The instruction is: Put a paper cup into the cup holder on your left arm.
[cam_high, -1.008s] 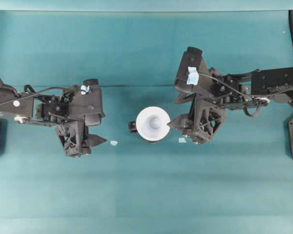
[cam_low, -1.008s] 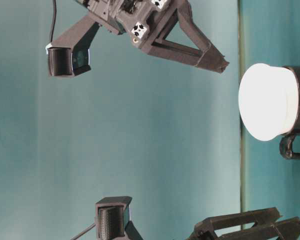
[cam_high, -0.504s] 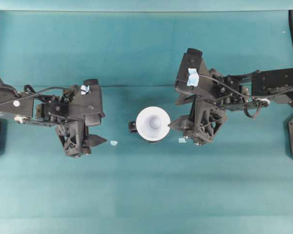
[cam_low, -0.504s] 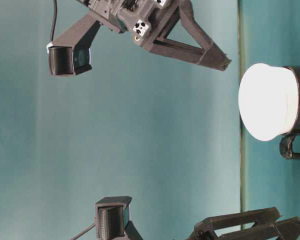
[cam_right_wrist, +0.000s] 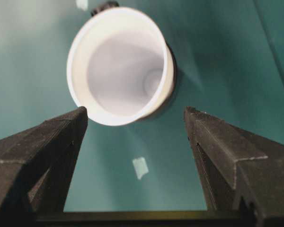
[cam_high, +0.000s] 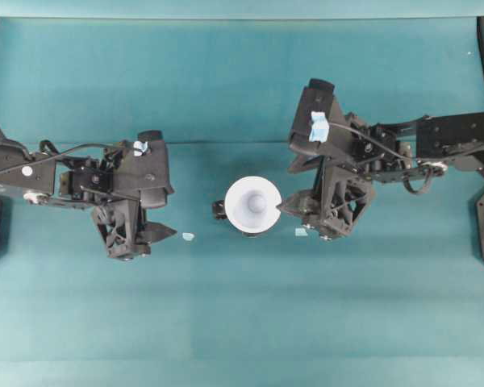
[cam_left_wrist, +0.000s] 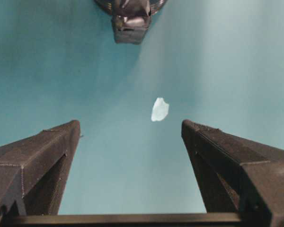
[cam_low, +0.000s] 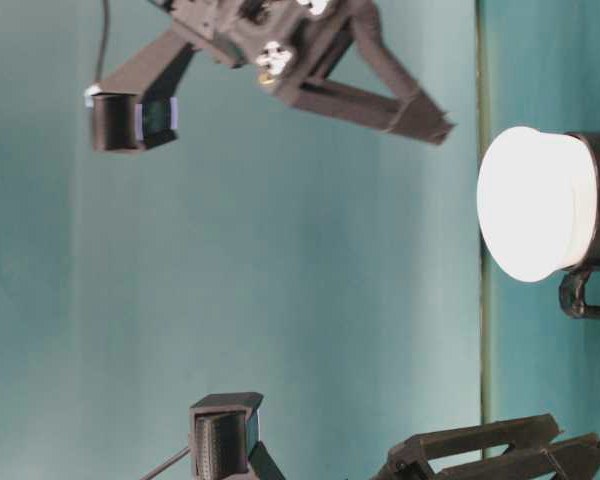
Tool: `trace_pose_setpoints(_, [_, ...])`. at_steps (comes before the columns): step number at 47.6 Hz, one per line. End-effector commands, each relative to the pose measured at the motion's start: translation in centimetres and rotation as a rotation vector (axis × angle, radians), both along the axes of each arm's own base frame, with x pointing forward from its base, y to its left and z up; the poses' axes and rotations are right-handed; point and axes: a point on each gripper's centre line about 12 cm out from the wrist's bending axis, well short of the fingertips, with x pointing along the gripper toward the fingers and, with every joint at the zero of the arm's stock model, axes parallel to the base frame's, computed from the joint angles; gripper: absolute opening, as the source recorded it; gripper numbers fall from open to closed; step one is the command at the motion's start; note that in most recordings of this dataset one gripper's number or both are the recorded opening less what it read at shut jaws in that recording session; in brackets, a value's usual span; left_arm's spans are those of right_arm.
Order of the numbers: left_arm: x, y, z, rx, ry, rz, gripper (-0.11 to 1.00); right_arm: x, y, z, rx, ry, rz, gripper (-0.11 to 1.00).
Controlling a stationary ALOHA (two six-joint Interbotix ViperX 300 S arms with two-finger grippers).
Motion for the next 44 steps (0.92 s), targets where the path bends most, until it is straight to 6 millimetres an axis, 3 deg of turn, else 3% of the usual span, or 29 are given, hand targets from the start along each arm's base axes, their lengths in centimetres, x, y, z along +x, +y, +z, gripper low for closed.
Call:
trace_pose_setpoints(1, [0.45,-0.08,0.83,0.002,-0.031,-0.004,0.93,0.18,0.13,2.06,-0.006,-0.059,0.003,0.87])
trace_pose_setpoints(44, [0.20,-0.94,0.69,0.002,-0.026,-0.030,0.93,-0.53,0.92,2.14,0.005,-0.036,0.020,0.87])
